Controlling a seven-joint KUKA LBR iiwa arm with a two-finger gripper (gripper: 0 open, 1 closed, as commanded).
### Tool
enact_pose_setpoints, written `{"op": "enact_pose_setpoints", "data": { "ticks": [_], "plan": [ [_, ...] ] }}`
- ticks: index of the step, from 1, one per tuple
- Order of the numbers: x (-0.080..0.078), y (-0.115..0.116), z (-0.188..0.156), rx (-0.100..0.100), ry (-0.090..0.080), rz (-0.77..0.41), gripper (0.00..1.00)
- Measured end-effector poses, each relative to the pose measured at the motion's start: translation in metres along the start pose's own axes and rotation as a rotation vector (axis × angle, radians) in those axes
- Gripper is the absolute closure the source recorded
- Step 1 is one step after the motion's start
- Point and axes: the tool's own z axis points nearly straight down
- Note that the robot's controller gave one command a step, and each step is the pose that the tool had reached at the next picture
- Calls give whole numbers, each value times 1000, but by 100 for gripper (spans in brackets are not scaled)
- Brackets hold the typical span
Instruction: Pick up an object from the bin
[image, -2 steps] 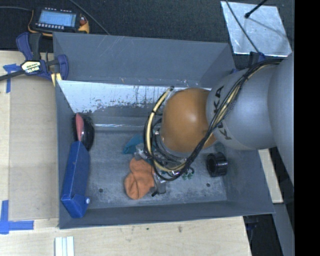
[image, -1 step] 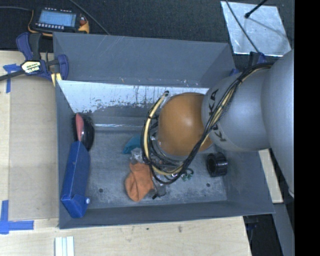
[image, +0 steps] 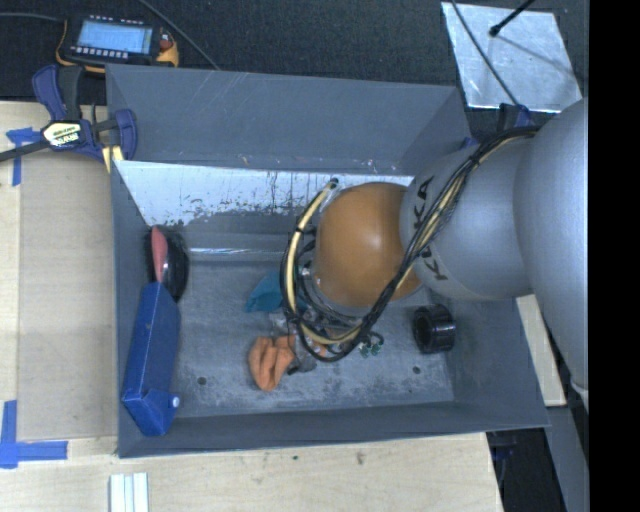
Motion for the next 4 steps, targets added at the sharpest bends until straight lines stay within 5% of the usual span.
{"op": "enact_pose_setpoints", "data": {
  "ticks": [4],
  "plan": [
    [3, 1, -37, -3, 15, 0, 100]
  ]
}}
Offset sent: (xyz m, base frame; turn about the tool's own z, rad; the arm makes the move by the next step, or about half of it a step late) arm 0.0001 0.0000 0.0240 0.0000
